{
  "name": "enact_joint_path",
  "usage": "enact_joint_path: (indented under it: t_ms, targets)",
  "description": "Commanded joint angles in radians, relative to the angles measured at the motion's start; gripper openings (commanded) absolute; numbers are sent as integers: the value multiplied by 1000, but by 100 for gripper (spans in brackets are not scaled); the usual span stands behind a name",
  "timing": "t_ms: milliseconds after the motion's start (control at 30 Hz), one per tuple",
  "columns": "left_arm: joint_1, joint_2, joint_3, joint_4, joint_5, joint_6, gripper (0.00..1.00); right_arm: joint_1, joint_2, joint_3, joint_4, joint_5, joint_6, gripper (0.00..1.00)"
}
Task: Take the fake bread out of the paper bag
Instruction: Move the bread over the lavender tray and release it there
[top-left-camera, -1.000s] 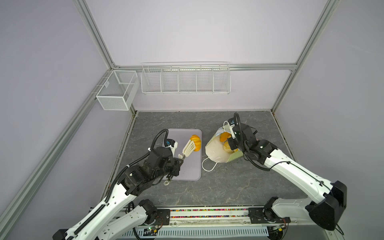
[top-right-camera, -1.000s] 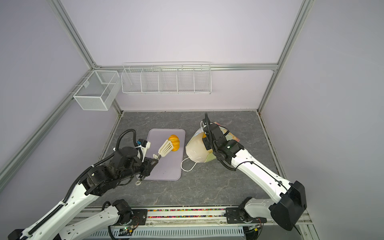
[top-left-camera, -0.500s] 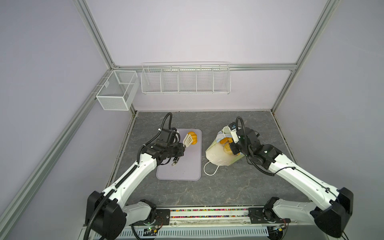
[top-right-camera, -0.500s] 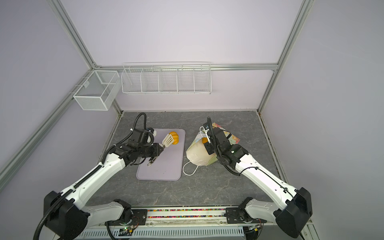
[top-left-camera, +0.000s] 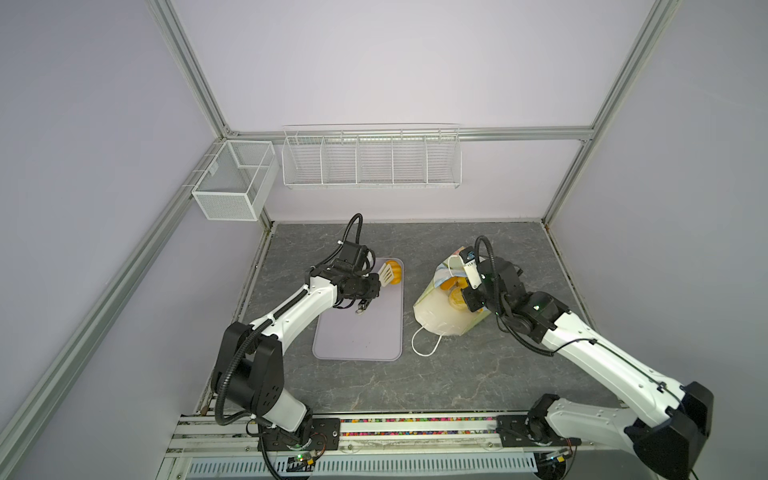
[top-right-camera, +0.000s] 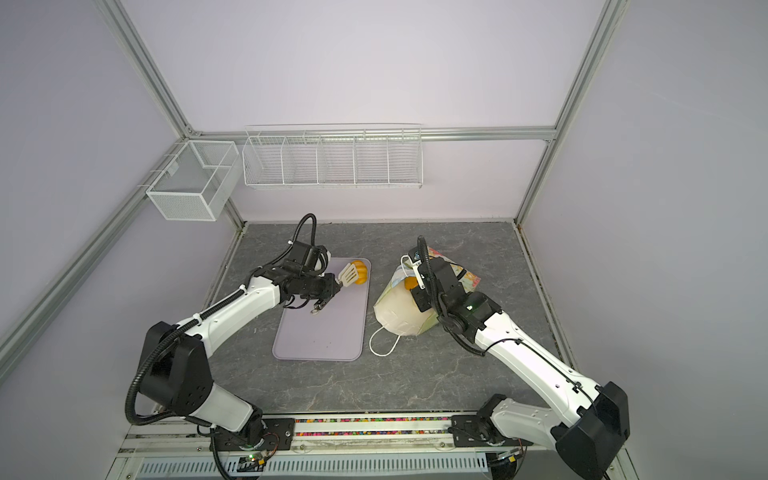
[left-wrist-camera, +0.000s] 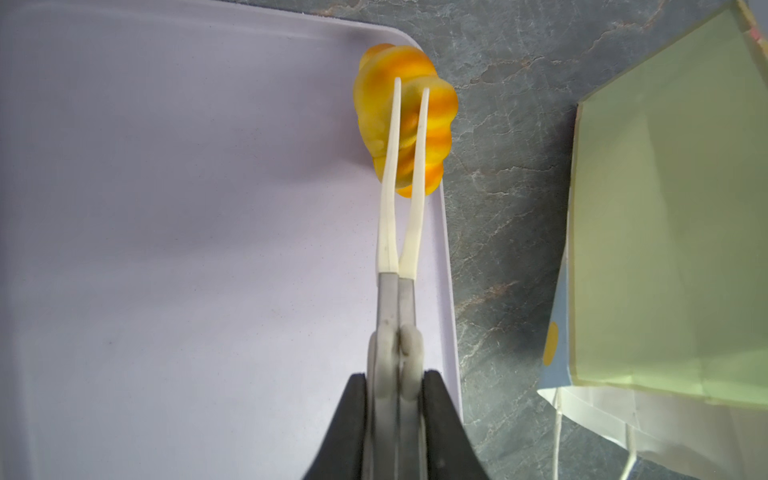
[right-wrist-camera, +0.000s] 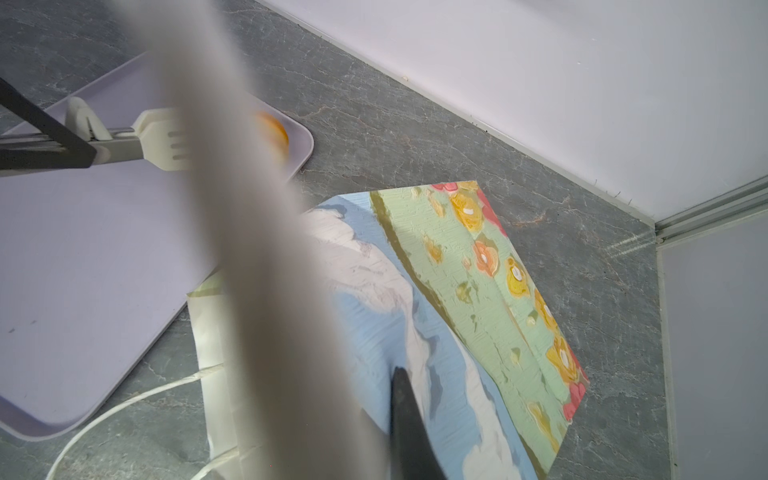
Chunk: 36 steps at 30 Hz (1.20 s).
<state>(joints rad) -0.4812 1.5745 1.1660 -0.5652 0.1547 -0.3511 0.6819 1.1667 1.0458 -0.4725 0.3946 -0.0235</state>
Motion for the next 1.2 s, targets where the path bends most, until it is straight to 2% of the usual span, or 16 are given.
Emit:
enact_joint_path:
  t_ms: [0,233,400,733,900,1167]
  targets:
    - [13,38,54,61,-25,37,0,-7,-9,-21,-1,-17,-3,7]
    - [16,96,94,12,-43,57,0,-7,-26,-26,-8,-20,0,7]
    - [16,80,92,-2,-49,58,16,-7,-37,-29,-11,-14,-2,7]
    - [16,37,86,-47,-66,66,35,-6,-33,-28,-11,-18,1,7]
    - [16,5,70,-58,-76,70,35,-6,-29,-27,-8,-19,3,7]
    - [17,-75,32,-74,-96,79,31,-6,-15,-21,-2,-26,7,7]
